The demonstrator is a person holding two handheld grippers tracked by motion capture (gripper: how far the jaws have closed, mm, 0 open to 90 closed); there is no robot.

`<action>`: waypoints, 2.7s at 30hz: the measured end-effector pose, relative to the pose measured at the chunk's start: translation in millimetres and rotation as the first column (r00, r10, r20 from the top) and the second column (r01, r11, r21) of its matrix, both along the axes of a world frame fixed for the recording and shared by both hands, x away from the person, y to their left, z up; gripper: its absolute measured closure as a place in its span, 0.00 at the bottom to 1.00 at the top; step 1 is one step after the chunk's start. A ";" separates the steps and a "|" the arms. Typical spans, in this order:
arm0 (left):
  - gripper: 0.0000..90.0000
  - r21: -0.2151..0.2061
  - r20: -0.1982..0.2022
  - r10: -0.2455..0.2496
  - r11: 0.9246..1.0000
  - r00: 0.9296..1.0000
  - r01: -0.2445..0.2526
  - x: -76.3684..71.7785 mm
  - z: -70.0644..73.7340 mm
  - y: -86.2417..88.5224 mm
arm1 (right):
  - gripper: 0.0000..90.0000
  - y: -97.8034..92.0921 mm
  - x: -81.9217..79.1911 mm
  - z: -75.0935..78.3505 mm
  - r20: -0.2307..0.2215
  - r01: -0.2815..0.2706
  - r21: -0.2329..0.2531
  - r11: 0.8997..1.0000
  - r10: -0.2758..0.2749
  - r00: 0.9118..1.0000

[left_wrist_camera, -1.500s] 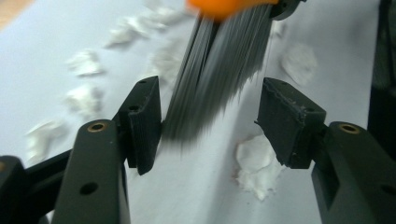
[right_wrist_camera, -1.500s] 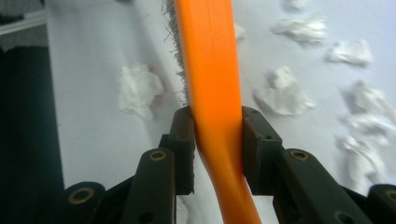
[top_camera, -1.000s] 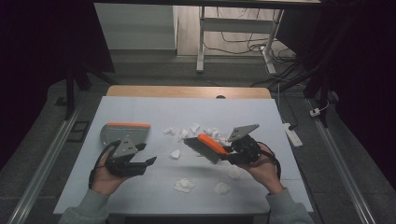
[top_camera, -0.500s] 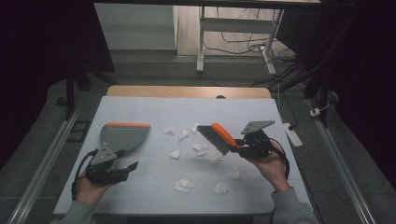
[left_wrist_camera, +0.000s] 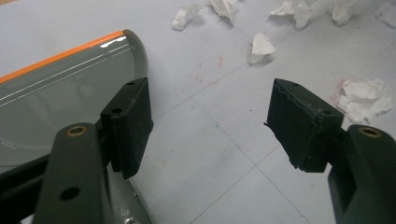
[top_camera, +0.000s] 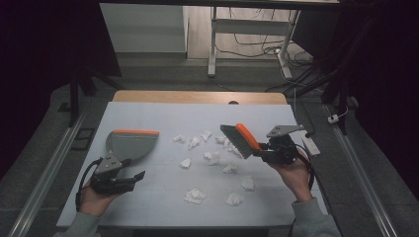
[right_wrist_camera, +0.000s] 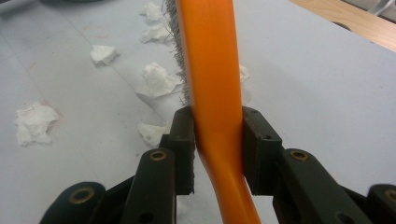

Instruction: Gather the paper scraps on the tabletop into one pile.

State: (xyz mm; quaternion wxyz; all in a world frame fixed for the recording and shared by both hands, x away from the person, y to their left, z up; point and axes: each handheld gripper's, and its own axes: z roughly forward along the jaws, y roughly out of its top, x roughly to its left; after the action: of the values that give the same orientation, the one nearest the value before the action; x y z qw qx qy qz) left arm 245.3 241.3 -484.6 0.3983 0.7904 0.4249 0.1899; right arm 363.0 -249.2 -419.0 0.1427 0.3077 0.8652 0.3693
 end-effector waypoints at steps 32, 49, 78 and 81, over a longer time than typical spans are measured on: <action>0.34 0.000 -0.018 -0.007 1.000 1.000 0.007 2.0 -4.3 1.3 | 0.76 7.9 79.0 -14.9 -0.128 0.171 -0.279 0.945 -0.213 0.969; 0.35 0.004 -0.019 -0.015 1.000 1.000 0.015 -0.1 -5.7 0.6 | 0.78 63.3 73.9 -25.3 -0.256 -0.049 -0.364 0.930 -0.050 0.965; 0.35 -0.005 -0.018 -0.025 1.000 1.000 0.025 1.2 -7.3 2.8 | 0.78 109.3 112.5 -24.1 -0.251 -0.176 -0.531 0.829 0.044 0.967; 0.35 -0.011 -0.020 -0.028 1.000 0.999 0.027 1.2 -7.1 3.1 | 0.78 112.5 95.9 -23.0 -0.288 -0.235 -0.510 0.828 0.093 0.953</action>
State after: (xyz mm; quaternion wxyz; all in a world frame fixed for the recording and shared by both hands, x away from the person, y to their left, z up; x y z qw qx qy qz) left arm 246.5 244.4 -491.7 0.4007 0.7960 0.4191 0.1740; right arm 458.9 -136.7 -442.0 0.0800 0.2233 0.9681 0.0806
